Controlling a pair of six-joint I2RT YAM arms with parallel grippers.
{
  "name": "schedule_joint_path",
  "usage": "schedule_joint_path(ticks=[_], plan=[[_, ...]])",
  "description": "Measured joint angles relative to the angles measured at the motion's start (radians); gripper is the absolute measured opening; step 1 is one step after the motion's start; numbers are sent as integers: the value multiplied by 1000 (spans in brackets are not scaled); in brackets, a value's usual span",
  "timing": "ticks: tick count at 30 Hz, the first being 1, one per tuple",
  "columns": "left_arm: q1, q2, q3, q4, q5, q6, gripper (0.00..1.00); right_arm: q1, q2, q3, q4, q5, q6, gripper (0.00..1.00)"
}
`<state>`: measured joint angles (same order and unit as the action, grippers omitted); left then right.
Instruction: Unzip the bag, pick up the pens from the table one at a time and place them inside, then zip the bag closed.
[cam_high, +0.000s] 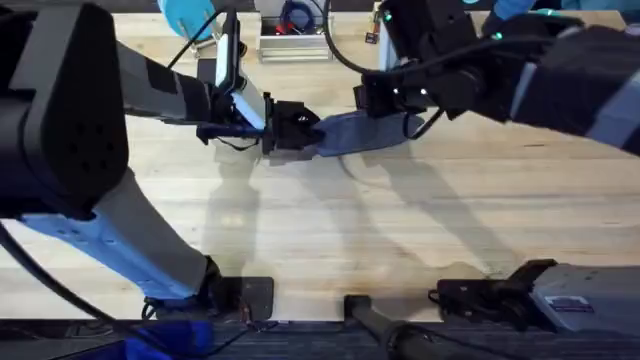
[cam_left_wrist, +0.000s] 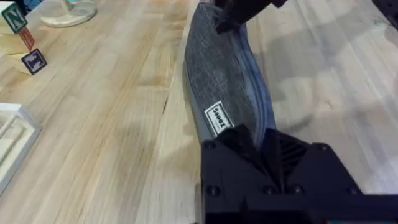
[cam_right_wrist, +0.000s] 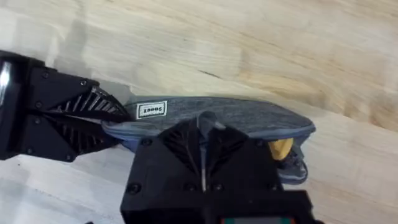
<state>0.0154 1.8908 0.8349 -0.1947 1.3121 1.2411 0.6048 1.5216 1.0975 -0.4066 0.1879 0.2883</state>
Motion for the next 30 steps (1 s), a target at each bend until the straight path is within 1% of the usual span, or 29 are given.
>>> schedule_joint_path(ticks=[6, 12, 17, 22, 26, 30], plan=[[0, 0, 0, 0, 0, 0, 41, 0, -78, -115, 96, 0, 23, 33], [0, 0, 0, 0, 0, 0, 41, -2, -109, -162, 146, -13, 27, 33], [0, 0, 0, 0, 0, 0, 41, -40, -109, -189, 192, -80, 26, 33], [0, 0, 0, 0, 0, 0, 41, -97, -111, -237, 266, -188, 27, 33], [0, 0, 0, 0, 0, 0, 41, -115, -111, -255, 283, -230, 27, 33], [0, 0, 0, 0, 0, 0, 41, -117, -117, -257, 282, -242, 27, 33]])
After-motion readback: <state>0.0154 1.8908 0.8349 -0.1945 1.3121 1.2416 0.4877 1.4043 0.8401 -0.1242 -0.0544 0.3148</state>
